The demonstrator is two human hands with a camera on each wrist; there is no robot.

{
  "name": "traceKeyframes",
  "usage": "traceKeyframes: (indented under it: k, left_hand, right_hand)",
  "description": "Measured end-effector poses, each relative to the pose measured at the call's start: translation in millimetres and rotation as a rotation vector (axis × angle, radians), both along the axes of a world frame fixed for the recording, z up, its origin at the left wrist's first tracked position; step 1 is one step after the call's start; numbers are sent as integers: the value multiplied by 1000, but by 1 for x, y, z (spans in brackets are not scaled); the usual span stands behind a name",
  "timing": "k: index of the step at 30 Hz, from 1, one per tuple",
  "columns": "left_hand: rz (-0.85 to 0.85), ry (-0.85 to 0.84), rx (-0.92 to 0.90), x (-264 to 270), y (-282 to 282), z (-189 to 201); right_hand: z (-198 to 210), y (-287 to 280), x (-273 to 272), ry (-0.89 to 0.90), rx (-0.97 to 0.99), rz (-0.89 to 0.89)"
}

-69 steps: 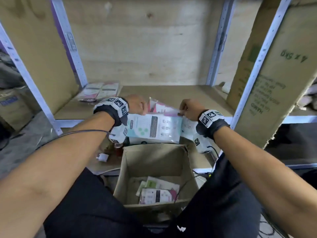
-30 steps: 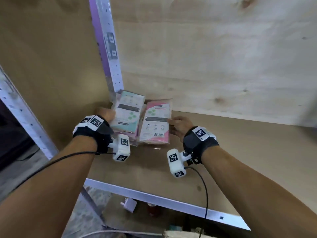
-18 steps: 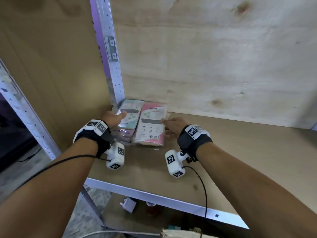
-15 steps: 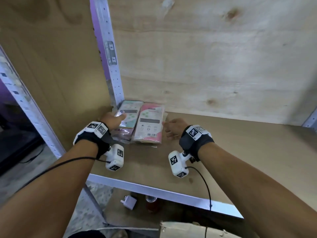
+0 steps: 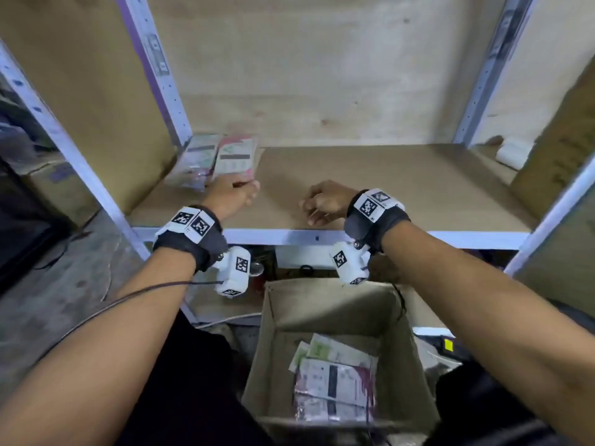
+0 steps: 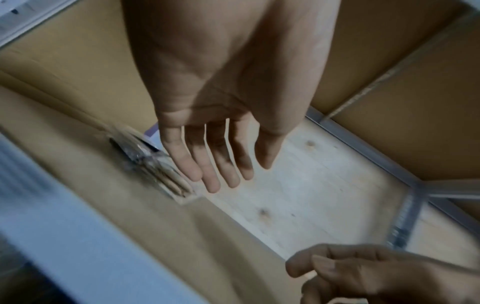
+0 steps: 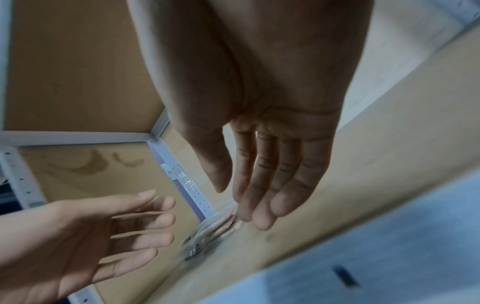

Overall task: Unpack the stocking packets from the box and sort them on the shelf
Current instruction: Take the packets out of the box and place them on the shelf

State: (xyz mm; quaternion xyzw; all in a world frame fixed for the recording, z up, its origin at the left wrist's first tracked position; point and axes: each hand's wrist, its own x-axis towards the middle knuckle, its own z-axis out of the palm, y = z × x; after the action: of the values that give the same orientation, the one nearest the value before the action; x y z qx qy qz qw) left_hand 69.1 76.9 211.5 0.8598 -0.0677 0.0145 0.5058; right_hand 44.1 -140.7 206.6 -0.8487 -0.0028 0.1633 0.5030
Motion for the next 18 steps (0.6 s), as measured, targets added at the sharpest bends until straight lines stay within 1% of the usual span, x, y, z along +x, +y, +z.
traceKeyframes:
  k: [2, 4, 8, 9, 11, 15, 18]
  left_hand:
    - [-14, 8, 10, -29, -16, -13]
    - [-37, 57, 23, -52, -28, -34]
    - [-132, 159, 51, -93, -50, -86]
    - [-163, 183, 82, -101, -56, -99]
    - [-221, 238, 163, -113, -68, -125]
    - [-304, 435, 214, -122, -89, -176]
    - [-402, 536, 390, -115, -93, -211]
  right_hand:
    - [-10, -14, -32, 5, -50, 16]
    - [-25, -29, -64, 24, -114, 30]
    - [-64, -59, -111, 40, -230, 34]
    - [-75, -64, -119, 52, -256, 48]
    - [-96, -71, -130, 86, -301, 78]
    - [-144, -73, -132, 138, -378, 75]
    - [-184, -70, -122, 268, -348, 104]
